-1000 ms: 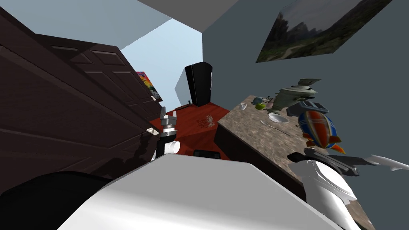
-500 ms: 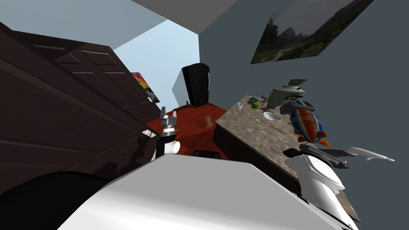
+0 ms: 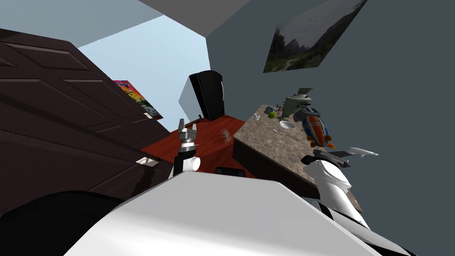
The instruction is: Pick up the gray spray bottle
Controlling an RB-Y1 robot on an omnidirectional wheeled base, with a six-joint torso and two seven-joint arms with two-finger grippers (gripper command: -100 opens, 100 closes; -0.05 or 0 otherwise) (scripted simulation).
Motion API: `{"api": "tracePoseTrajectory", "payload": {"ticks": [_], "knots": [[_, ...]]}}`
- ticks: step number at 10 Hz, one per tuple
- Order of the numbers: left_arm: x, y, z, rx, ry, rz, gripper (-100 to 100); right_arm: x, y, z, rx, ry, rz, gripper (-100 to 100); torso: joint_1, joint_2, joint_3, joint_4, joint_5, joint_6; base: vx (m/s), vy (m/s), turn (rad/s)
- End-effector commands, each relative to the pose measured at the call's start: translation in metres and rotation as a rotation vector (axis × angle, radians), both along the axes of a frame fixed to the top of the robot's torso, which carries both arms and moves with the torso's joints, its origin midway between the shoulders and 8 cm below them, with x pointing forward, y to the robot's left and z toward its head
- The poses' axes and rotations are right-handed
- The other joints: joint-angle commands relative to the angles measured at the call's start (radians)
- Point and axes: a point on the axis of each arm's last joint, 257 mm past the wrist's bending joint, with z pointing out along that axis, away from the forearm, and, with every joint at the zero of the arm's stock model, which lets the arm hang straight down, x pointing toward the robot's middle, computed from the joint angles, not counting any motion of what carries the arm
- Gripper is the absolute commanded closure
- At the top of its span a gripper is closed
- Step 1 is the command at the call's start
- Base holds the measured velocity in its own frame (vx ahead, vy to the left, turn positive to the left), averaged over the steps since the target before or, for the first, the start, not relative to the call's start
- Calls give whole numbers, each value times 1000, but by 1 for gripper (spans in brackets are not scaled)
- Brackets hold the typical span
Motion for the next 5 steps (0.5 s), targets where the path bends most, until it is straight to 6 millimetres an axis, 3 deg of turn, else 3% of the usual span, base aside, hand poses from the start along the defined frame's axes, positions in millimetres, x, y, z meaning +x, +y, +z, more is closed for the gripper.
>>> {"api": "tracePoseTrajectory", "payload": {"ticks": [1,2,3,4,5], "knots": [[0,0,0,0,0,0,0,13,10,3,1,-2,24,-100,0,0,0,0,0,0,48,-1,-147],[0,0,0,0,0,0,0,34,21,4,0,-1,59,-100,1,1,0,0,0,-1,45,-16,-184],[0,0,0,0,0,0,0,53,32,7,-3,-3,90,-100,0,1,0,0,0,-1,63,-17,-401],[0,0,0,0,0,0,0,54,34,6,-3,-1,94,-100,0,1,0,0,0,0,47,-6,-130],[0,0,0,0,0,0,0,74,46,8,-7,0,128,-100,0,1,0,0,0,-2,48,-12,-189]]}}
